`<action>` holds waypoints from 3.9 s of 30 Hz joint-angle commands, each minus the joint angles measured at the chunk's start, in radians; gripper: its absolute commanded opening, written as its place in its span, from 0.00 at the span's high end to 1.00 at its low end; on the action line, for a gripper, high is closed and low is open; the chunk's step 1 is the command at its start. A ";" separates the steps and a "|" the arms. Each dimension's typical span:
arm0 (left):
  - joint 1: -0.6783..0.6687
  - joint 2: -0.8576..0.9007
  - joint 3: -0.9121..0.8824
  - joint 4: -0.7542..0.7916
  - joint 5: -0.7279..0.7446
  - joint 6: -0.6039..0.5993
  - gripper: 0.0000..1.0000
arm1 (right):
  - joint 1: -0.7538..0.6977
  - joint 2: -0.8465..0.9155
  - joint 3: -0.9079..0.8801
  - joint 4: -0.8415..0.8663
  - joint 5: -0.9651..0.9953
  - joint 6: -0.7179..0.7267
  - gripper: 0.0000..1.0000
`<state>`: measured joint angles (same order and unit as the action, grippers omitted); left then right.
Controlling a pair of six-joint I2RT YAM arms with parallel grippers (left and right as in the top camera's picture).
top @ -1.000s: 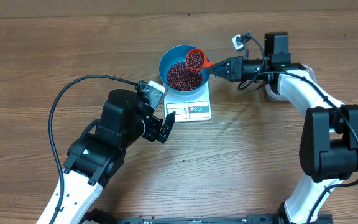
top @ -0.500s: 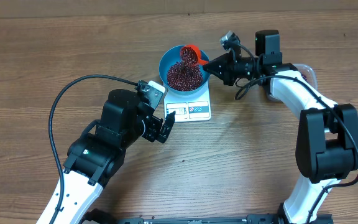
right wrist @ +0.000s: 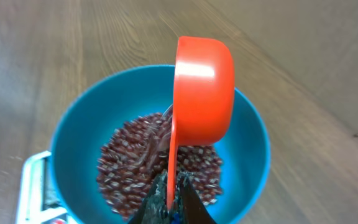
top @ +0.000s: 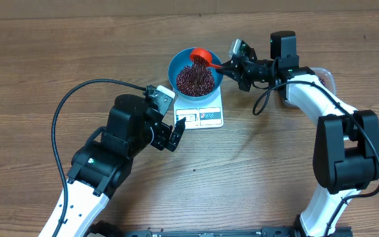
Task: Scoop item into bowl and weigh 150g on scale
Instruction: 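Tilt the red scoop over the teal bowl to pour the beans, then move the empty red scoop back right over the bean tub, then lower the red scoop into the beans in the tub, right gripper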
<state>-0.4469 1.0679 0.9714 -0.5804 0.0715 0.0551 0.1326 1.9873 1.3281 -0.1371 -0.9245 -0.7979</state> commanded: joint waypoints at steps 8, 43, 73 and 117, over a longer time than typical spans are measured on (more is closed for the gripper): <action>0.002 0.006 0.021 0.001 0.006 -0.010 0.01 | 0.003 0.006 0.003 0.089 0.072 -0.158 0.96; 0.002 0.006 0.021 0.001 0.006 -0.010 0.00 | 0.003 -0.401 0.003 -0.412 0.071 -0.137 0.96; 0.002 0.006 0.021 0.001 0.006 -0.010 0.00 | -0.206 -0.393 0.002 -0.644 1.073 0.827 0.97; 0.002 0.005 0.021 0.001 0.006 -0.010 0.01 | -0.218 -0.263 0.002 -0.612 1.063 0.824 0.96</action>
<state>-0.4469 1.0679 0.9714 -0.5804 0.0715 0.0551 -0.0845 1.7264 1.3254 -0.7574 0.1207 0.0254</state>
